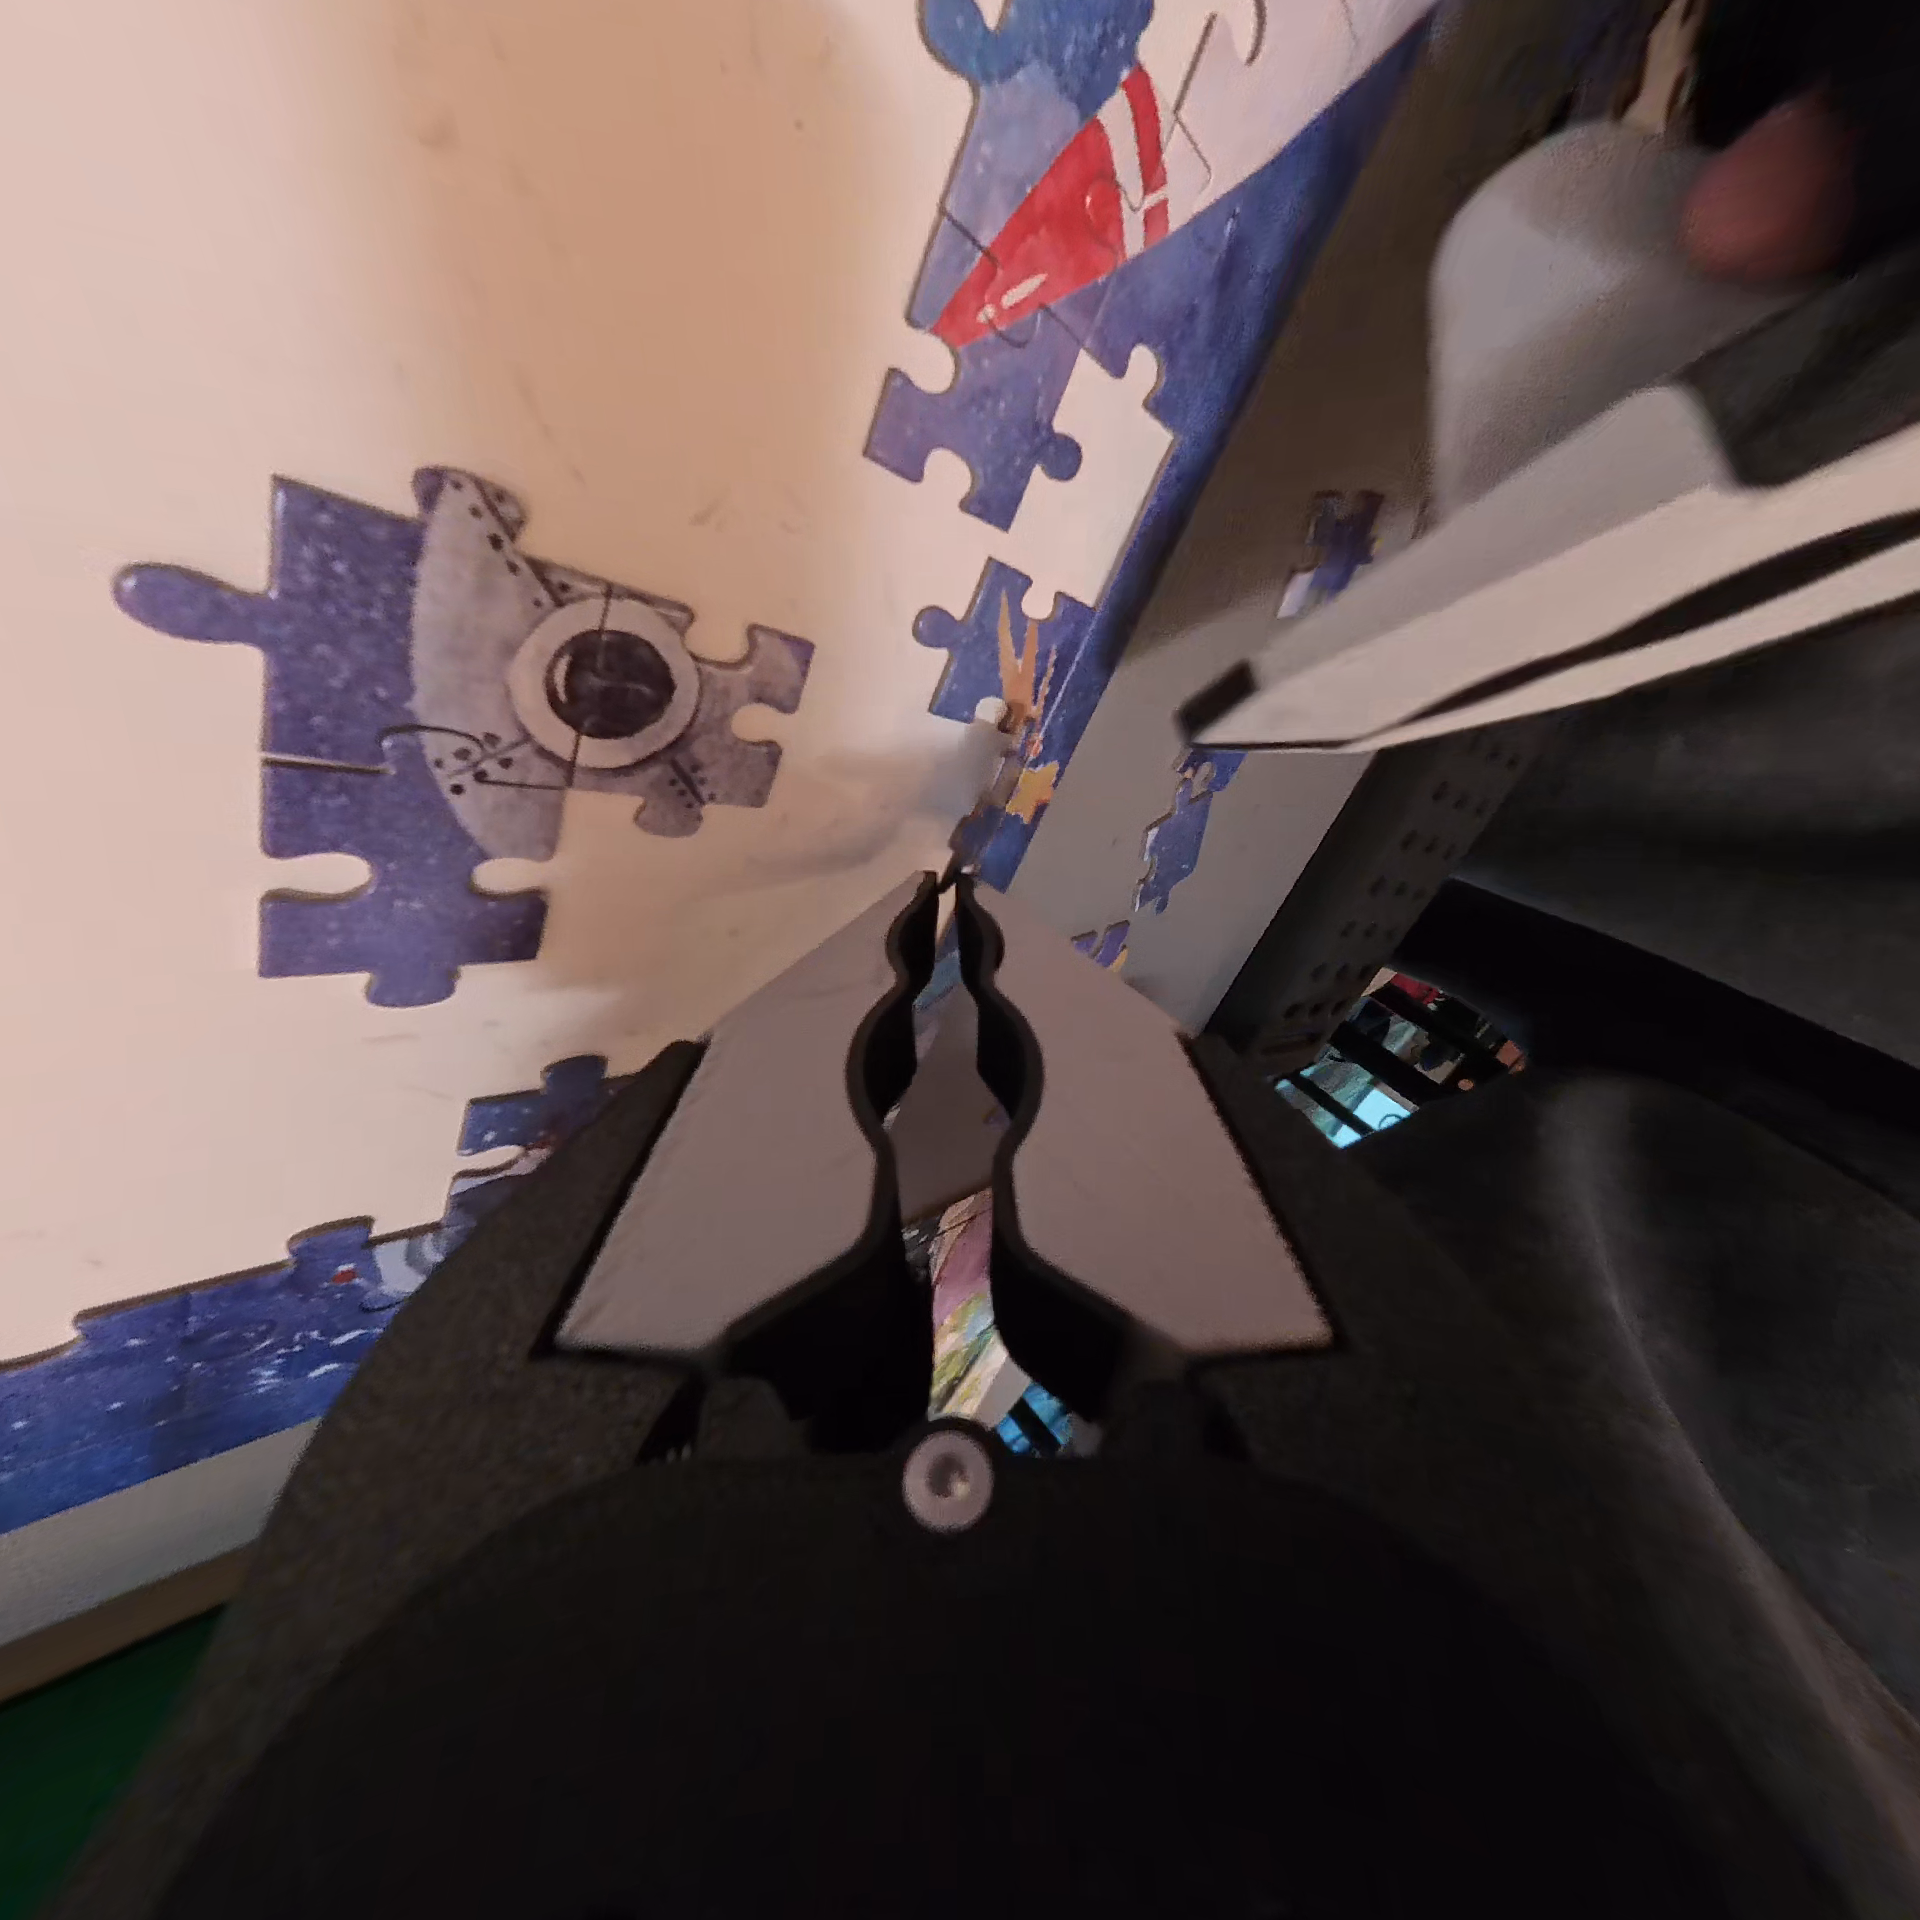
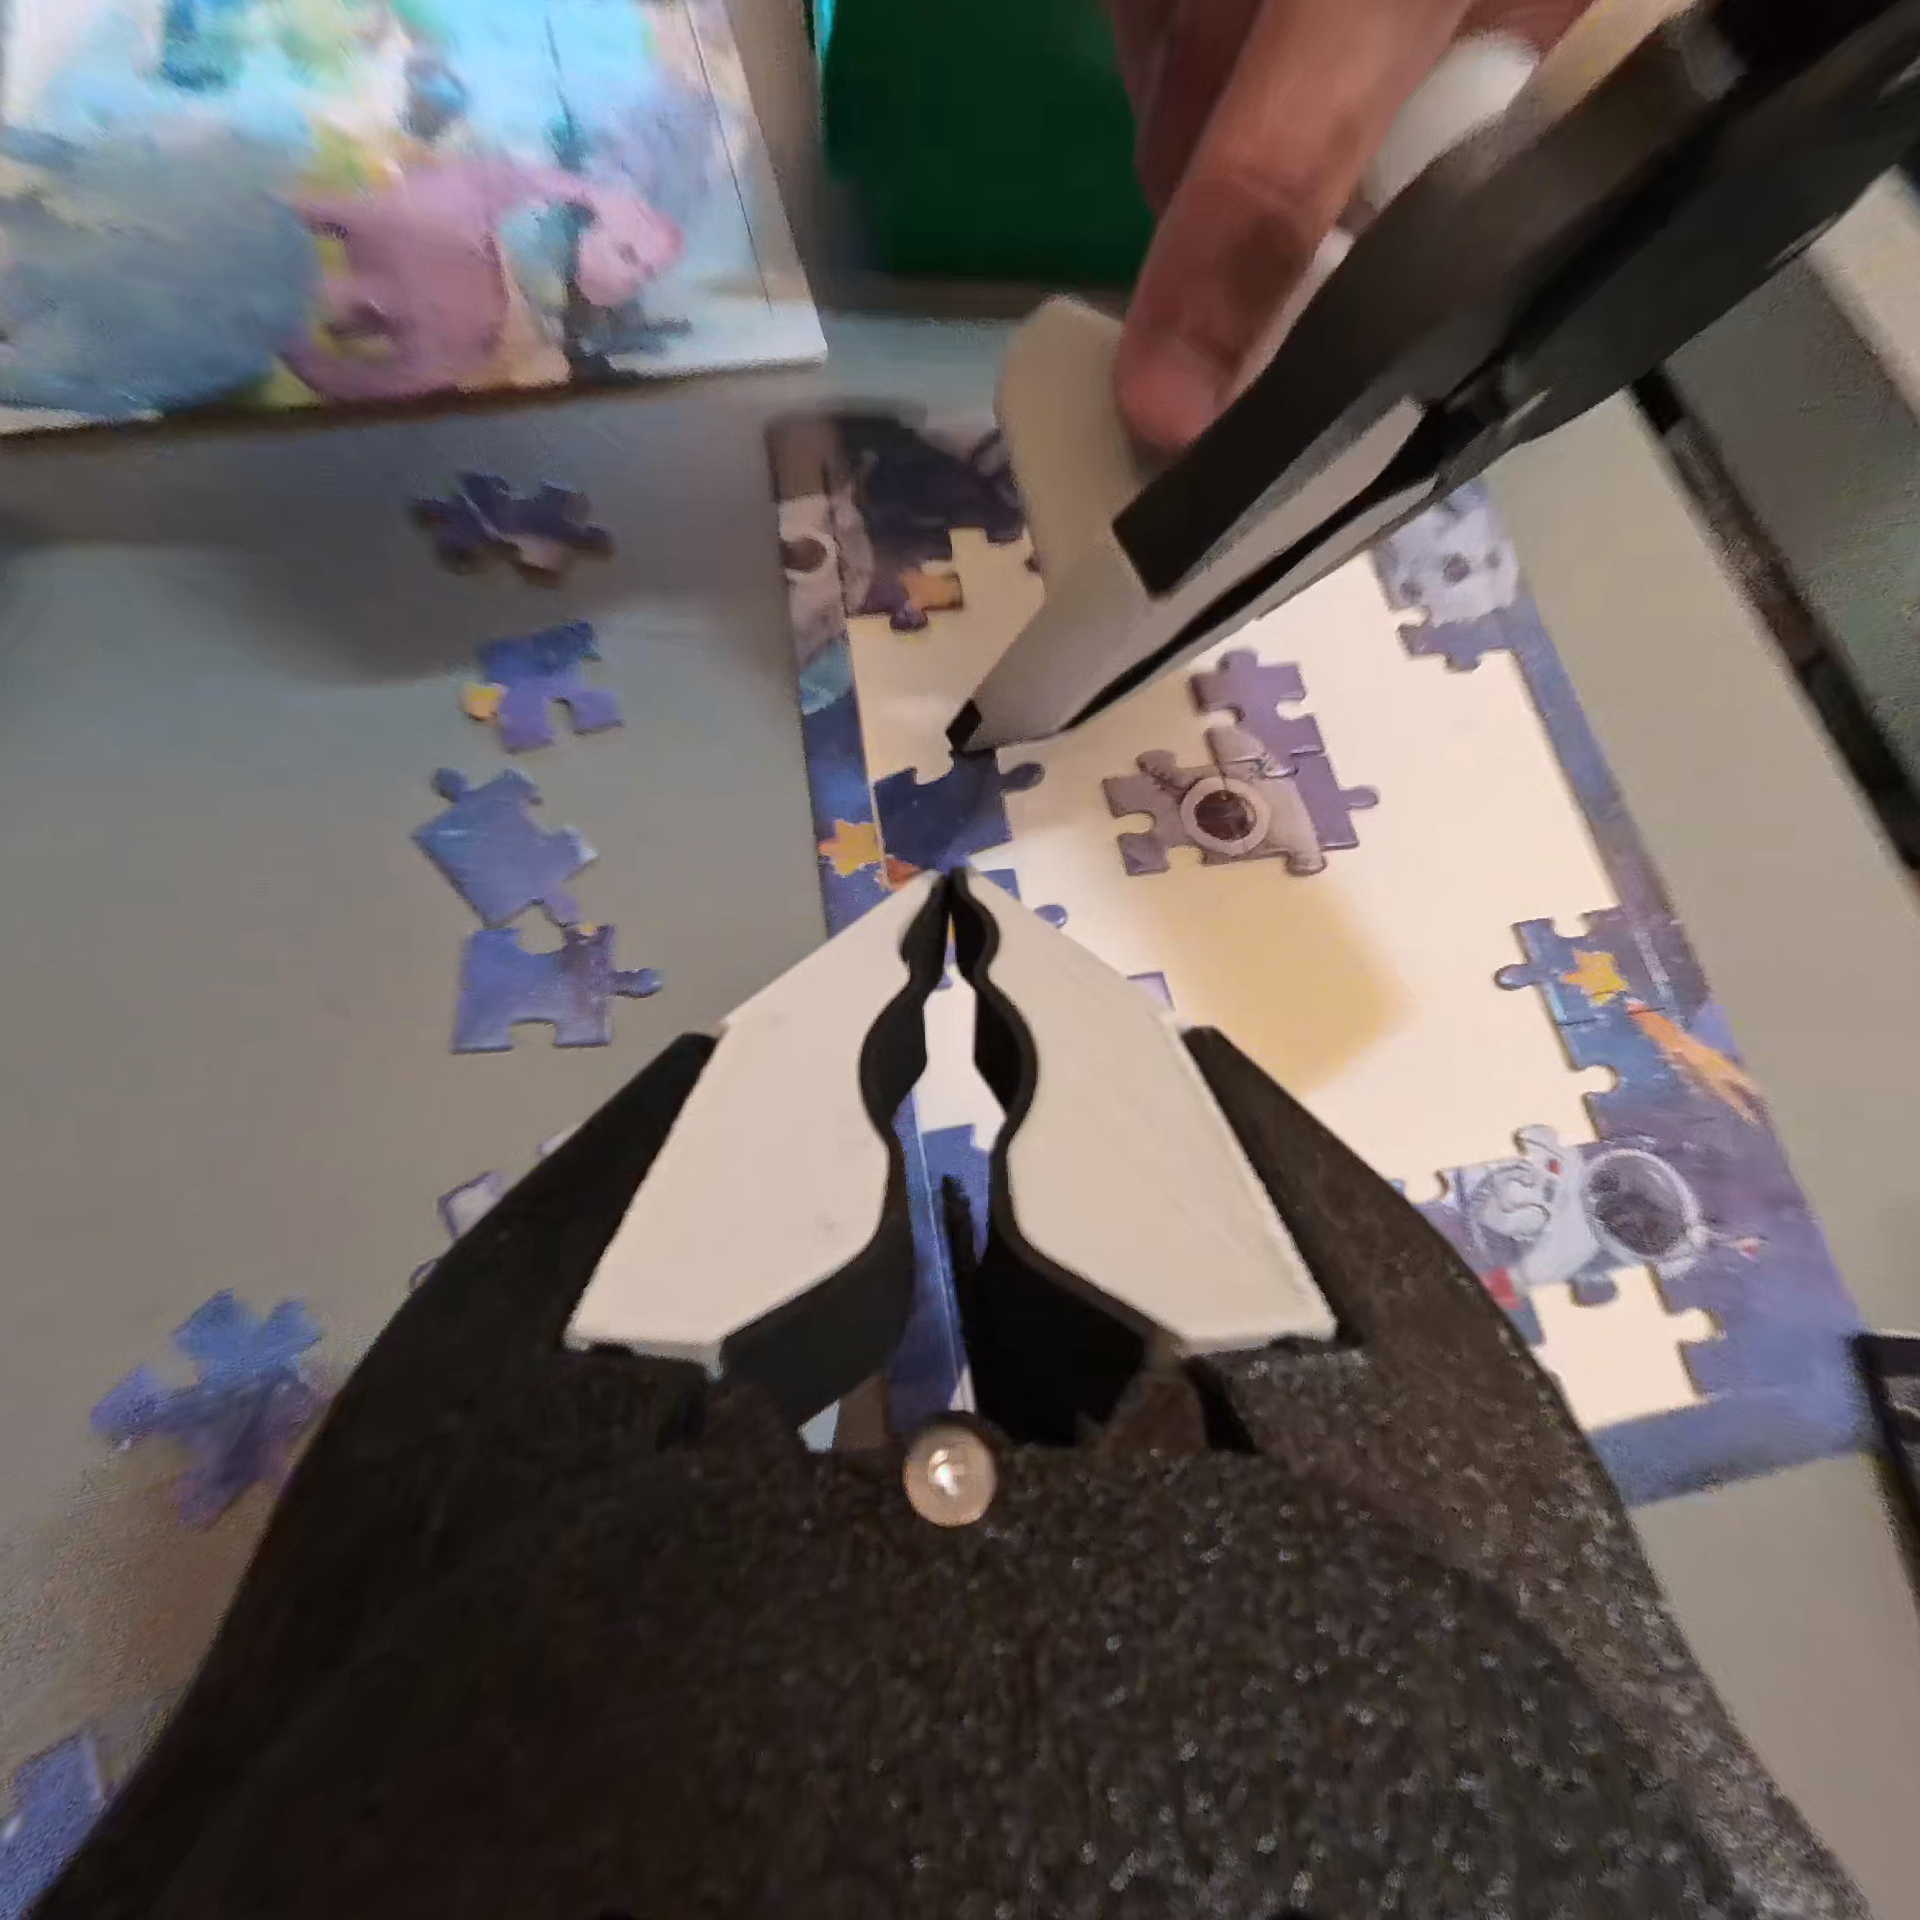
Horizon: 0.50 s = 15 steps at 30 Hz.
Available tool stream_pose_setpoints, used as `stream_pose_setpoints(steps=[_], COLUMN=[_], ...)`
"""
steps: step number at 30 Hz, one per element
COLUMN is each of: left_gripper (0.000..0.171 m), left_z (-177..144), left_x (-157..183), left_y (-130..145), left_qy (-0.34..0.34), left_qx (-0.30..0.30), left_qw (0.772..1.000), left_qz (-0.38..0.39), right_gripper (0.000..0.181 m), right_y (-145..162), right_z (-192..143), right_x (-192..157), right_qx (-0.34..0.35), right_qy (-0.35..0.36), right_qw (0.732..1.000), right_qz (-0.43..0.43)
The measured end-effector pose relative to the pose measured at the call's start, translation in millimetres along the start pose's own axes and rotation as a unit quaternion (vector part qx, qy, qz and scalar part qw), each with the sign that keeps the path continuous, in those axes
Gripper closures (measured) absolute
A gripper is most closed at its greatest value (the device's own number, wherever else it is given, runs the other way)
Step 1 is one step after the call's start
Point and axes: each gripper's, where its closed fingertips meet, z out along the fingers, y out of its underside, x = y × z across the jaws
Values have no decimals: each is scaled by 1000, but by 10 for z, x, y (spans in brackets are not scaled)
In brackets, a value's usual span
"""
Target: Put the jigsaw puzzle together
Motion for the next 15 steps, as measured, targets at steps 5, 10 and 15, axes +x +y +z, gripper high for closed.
stream_pose_setpoints(steps=[5,10,15], left_gripper=[168,167,167], left_z=[18,37,18], left_x=[-47,-60,-87], left_y=[-26,-62,-59], left_qy=[-14,-16,-35], left_qx=[-8,-7,0], left_qw=[1000,1000,999], left_qz=[6,7,11], right_gripper=[181,181,181], right_y=[105,88,116], right_z=[213,287,330], right_x=[98,19,27], right_qx=[-28,-26,-35], right_qy=[20,2,15], right_qw=[999,1000,999], right_qz=[-15,-2,-23])
